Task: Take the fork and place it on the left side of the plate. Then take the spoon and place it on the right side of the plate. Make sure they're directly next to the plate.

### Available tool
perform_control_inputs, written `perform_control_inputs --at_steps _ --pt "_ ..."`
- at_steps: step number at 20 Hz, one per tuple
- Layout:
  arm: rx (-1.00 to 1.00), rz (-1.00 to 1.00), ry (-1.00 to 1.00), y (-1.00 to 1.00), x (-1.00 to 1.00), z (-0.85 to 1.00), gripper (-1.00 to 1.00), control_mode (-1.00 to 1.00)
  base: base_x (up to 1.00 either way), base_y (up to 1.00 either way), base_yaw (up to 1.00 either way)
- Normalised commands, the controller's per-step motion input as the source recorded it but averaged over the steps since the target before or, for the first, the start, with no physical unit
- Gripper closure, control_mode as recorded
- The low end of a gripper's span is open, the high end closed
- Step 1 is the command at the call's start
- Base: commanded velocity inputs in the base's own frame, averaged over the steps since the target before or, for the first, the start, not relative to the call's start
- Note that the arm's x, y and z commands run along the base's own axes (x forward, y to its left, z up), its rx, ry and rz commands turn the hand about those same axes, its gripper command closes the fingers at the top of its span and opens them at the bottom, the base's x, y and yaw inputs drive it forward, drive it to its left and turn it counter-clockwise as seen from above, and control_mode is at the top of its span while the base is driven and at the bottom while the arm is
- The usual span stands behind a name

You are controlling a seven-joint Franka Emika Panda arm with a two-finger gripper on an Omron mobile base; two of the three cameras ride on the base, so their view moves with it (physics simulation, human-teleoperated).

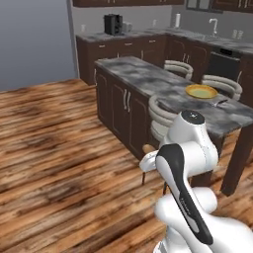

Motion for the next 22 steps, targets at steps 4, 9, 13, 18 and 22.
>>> perform_control_inputs --at_steps 4,9,13,18,22 --pt "0.0 0.0 0.0 0.0 0.0 0.0 1.0 1.0 -0.14 -1.0 -0.01" --pt "0.0 0.0 0.0 0.0 0.0 0.0 1.0 1.0 0.07 -1.0 0.0" --pt "0.0 0.0 0.0 0.0 0.0 0.0 1.0 1.0 0.13 -1.0 0.0" --pt "0.0 0.0 0.0 0.0 0.0 0.0 1.0 1.0 0.12 -1.0 0.0" --pt "0.0 0.0 0.0 0.0 0.0 0.0 1.0 1.0 0.13 -1.0 0.0"
